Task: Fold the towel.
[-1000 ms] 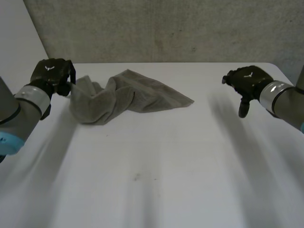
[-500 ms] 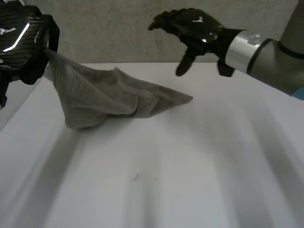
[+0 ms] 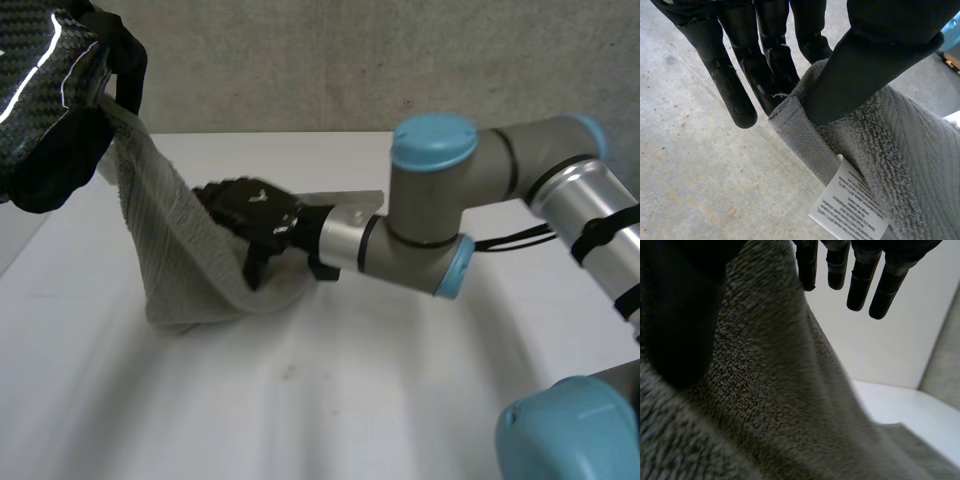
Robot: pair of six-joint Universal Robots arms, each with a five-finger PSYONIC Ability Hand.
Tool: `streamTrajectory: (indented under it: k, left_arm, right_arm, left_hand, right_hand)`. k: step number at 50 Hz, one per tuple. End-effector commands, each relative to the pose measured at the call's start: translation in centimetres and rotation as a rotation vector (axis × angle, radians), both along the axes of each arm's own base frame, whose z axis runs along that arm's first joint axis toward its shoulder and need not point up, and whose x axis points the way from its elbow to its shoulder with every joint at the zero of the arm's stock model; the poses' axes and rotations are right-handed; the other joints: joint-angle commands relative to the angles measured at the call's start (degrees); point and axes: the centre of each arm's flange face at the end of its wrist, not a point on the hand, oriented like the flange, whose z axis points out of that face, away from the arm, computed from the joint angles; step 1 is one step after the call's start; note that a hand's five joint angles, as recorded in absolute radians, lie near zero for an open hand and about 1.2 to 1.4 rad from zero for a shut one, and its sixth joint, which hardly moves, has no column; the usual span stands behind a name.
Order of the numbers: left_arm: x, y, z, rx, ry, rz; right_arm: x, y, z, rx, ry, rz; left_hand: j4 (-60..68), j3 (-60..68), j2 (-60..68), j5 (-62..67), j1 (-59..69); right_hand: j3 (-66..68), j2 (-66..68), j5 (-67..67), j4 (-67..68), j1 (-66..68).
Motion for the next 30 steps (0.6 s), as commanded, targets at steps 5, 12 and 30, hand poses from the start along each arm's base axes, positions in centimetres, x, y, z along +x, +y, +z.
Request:
streamTrajectory:
  k: [5,12,30]
  left_arm:
    - [-0.3,-1.4,-1.1,0.039,-0.010,0.002]
    - [-0.5,-3.8,-2.0,0.050,-0.012,0.017]
    - [-0.5,-8.4,-4.5,0.096,0.026,0.043]
  right_arm:
    - [0.9,1.5,1.9,-0.039,-0.033,0.020]
    - [-3.2,-3.9,9.1,-0.163,-0.122,-0.223]
    - [-16.8,4.6,9.5,-0.278,0.436,-0.321]
  left_hand:
    - [10.21,10.32,10.23,10.84,11.06]
    - [10.21,10.32,10.23,10.84,11.06]
    - [10.21,10.32,10.23,10.84,11.06]
  right_hand:
    - [65.88,66.03,66.46,65.09,66.30]
    - [65.88,66.03,66.47,65.09,66.30]
    - [65.88,66.03,66.47,65.09,66.30]
